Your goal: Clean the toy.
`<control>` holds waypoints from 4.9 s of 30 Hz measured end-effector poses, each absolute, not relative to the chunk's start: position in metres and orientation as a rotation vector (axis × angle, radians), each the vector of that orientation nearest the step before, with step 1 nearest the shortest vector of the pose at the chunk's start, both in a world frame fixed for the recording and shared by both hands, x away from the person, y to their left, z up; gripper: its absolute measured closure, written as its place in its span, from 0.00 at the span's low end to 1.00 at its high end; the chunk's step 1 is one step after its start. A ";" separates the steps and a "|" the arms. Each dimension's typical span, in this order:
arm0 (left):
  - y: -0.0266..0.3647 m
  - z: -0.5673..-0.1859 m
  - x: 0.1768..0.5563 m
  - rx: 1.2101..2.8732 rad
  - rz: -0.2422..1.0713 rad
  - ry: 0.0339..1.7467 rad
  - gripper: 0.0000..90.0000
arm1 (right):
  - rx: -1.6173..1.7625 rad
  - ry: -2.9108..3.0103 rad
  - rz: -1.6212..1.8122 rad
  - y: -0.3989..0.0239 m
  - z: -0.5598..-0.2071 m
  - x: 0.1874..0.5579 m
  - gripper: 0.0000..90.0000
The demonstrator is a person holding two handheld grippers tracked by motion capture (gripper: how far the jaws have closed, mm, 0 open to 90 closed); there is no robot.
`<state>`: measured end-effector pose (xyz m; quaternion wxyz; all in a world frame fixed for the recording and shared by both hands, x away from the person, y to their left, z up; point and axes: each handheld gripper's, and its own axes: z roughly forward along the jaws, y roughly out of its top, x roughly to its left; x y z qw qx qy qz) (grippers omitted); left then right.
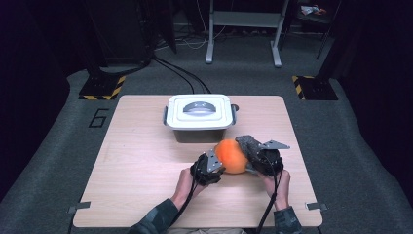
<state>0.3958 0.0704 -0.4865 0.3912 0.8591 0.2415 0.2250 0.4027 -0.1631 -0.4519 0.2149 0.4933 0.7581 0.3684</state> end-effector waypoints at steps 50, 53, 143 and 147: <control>0.078 -0.468 0.405 2.064 0.283 0.664 0.89 | 1.192 2.121 1.103 -0.122 -0.436 0.406 0.79; 0.078 -0.469 0.405 2.056 0.281 0.672 0.89 | 1.215 2.108 1.102 -0.126 -0.435 0.406 0.81; 0.084 -0.470 0.413 2.032 0.242 0.704 0.84 | 1.312 2.150 0.967 -0.152 -0.443 0.399 0.81; 0.087 -0.470 0.410 2.039 0.255 0.704 0.72 | 1.341 2.139 0.986 -0.155 -0.443 0.402 0.81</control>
